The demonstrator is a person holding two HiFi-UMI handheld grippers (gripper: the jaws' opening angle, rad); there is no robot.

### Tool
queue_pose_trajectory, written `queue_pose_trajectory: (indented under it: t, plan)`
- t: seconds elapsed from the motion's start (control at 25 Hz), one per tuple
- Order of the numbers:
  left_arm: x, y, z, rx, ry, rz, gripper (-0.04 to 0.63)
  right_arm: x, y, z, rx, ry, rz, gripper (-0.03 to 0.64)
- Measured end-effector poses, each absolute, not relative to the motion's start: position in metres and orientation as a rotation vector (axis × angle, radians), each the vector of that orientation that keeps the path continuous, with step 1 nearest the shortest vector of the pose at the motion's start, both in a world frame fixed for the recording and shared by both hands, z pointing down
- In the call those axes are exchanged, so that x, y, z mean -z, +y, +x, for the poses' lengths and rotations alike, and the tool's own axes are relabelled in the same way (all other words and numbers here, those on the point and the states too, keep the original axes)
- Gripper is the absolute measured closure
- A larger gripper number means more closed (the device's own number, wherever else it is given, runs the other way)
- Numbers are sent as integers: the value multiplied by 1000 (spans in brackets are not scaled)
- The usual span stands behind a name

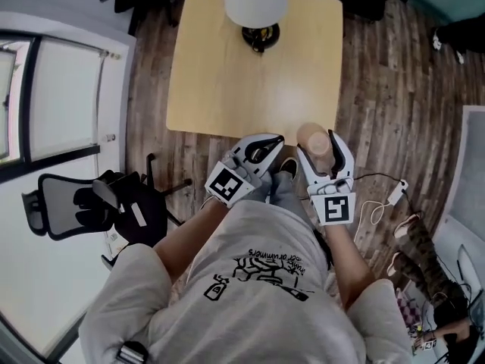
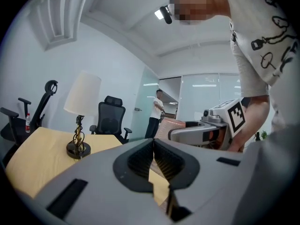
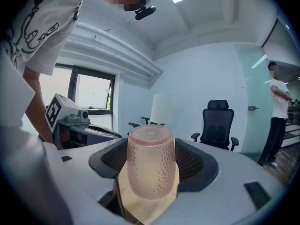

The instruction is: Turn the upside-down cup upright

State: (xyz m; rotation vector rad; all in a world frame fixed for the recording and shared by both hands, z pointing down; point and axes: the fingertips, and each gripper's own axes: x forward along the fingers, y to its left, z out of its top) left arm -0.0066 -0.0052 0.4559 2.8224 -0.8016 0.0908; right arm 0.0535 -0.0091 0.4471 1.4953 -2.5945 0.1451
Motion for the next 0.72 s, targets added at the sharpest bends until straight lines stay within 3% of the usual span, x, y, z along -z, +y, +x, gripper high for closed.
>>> queue_pose_trajectory:
  t: [0.48,0.72]
  plan:
    - [-415,10,-4,-79,-742,2855,586,-396,9,48,-150,-2625,1526,296]
    - [-410,9,-6,-39,-720,2830,584,-393,7,56,-395,-2715,1582,296]
